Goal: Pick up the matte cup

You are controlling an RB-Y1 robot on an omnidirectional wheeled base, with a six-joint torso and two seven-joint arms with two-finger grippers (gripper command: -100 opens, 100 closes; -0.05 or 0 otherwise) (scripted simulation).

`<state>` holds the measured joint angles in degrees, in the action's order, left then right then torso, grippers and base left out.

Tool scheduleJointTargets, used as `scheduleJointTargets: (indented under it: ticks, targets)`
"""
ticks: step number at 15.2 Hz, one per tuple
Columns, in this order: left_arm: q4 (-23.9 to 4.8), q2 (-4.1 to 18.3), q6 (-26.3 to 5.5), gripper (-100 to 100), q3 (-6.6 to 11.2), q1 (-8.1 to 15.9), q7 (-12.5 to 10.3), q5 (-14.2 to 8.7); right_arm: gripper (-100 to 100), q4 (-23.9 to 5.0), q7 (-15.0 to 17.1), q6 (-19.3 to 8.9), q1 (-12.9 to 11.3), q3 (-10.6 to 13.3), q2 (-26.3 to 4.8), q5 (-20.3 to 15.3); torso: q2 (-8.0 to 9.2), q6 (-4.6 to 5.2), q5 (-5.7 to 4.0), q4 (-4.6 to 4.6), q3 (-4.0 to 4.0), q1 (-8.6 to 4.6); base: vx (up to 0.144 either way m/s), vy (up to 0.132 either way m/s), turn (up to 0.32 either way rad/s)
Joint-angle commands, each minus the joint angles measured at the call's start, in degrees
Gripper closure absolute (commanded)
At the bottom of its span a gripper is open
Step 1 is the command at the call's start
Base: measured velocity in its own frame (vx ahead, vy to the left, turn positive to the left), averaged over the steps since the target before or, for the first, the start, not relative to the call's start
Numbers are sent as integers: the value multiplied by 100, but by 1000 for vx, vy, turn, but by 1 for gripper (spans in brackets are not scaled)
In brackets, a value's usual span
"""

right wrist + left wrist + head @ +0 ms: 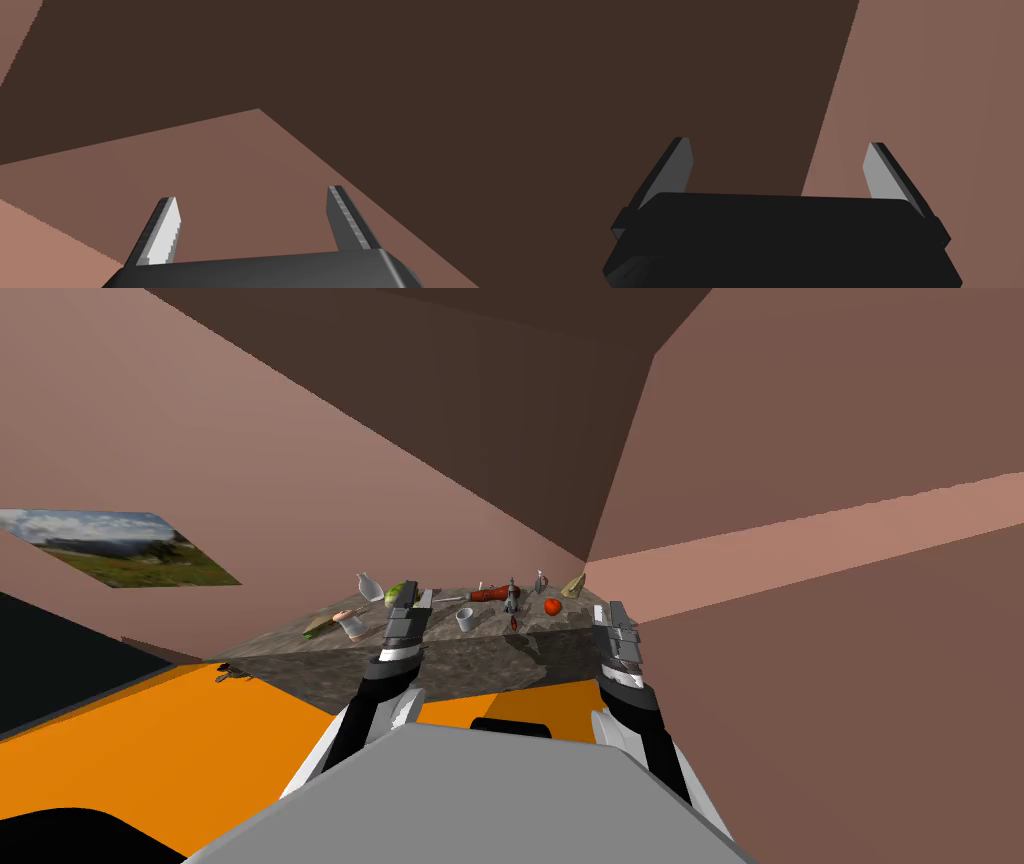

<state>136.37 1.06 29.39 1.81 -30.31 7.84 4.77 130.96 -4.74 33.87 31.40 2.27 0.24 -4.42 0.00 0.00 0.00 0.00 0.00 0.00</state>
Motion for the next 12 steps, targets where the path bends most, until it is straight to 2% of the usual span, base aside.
scheduleJointTargets:
  ticks: [1,2,4,5,6,7,8,9,10,12]
  targets:
    - [-18,266,-209,-100,57,-6,-10,-104,0,0,0,0,0,0,0,0,0,0,0,0,0,0,-2,-2,-57]
    - [-18,266,-209,-100,57,-6,-10,-104,0,0,0,0,0,0,0,0,1,1,0,0,0,1,-4,0,-65]
    - [-46,518,-504,-100,142,-16,-26,-259,0,0,0,0,0,0,0,0,2,1,0,0,1,2,-6,0,-82]
    - [-46,518,-518,-100,142,-16,-26,-259,0,0,0,0,-1,0,0,0,2,2,1,0,1,3,-6,2,-66]
    - [-63,652,-718,-100,197,-21,-36,-359,0,0,0,0,0,0,0,0,2,1,1,0,1,3,-5,2,-69]
    - [-63,652,-718,-100,197,-21,-36,-359,0,0,0,0,0,0,0,0,2,1,1,0,1,4,-4,2,-53]
    - [-83,788,-926,-100,260,-28,-48,-474,0,0,0,0,0,0,0,0,2,0,1,0,1,3,-4,0,-72]
    - [-83,788,-946,-100,260,-28,-48,-474,0,0,0,0,0,0,0,0,2,1,1,0,1,3,-4,1,-66]
    - [-106,929,-1105,-100,330,-35,-61,-602,0,0,0,0,0,0,0,0,2,1,1,0,1,3,-4,0,-98]
    - [-106,929,-1201,-100,330,-35,-61,-602,0,0,0,0,0,0,0,0,1,1,1,0,1,3,-3,2,-48]
